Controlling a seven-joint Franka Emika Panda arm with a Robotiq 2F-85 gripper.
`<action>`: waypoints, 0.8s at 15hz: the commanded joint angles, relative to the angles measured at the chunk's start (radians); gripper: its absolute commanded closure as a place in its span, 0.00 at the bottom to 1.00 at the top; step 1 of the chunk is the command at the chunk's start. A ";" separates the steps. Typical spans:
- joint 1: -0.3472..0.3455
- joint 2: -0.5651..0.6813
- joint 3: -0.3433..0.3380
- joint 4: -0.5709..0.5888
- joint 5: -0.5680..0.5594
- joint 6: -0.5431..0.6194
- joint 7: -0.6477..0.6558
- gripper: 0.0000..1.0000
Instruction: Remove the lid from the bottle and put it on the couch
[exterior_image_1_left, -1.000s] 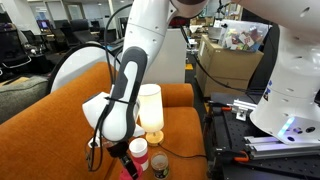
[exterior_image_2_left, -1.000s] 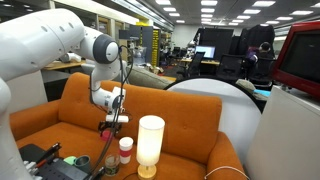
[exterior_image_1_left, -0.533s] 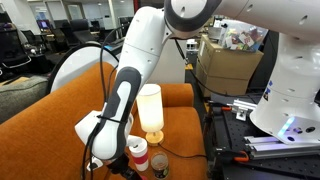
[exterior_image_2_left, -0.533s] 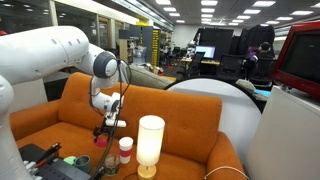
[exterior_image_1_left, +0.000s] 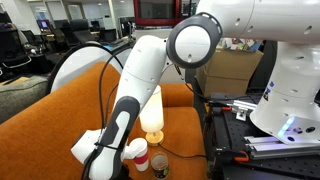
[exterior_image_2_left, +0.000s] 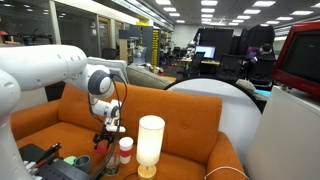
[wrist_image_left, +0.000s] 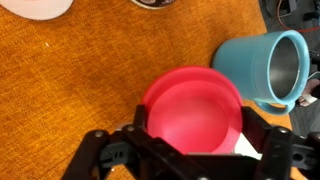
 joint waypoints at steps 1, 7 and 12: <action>0.026 -0.002 -0.030 0.039 0.007 -0.019 0.006 0.33; 0.032 -0.007 -0.046 0.049 0.009 -0.012 0.015 0.00; 0.024 -0.007 -0.038 0.054 0.014 -0.020 0.005 0.00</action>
